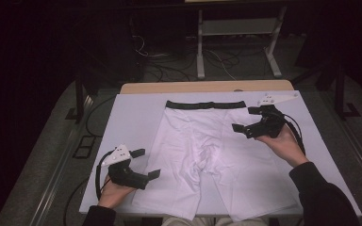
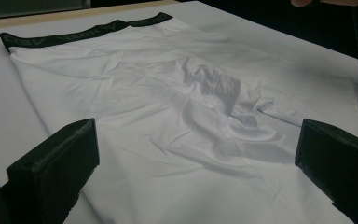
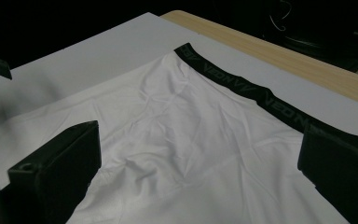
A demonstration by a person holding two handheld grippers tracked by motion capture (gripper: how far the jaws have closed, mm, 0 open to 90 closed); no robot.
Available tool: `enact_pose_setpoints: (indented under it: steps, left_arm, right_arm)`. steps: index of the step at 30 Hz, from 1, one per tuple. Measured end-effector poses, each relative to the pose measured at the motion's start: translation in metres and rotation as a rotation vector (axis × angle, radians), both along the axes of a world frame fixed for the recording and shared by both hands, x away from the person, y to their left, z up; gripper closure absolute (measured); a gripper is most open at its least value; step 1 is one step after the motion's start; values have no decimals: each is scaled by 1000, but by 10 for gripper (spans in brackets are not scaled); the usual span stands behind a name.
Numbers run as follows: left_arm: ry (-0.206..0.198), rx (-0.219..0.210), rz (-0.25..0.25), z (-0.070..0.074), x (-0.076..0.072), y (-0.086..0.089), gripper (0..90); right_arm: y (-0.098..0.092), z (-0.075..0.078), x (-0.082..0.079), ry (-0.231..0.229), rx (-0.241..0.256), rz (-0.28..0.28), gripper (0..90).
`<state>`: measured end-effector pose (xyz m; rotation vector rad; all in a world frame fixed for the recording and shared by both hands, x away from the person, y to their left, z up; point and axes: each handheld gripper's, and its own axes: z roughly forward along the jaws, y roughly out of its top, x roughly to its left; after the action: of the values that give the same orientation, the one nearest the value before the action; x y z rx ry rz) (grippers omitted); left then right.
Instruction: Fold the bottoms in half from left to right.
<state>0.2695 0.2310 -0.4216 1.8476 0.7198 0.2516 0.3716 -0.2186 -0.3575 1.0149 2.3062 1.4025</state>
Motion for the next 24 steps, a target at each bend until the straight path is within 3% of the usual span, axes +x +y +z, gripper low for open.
enact_pose_setpoints:
  steps: [24]
  left_arm:
    - [-7, -12, 15, 0, 1, 2, 0]
  right_arm:
    - [38, -5, 43, 34, 3, 26, 0]
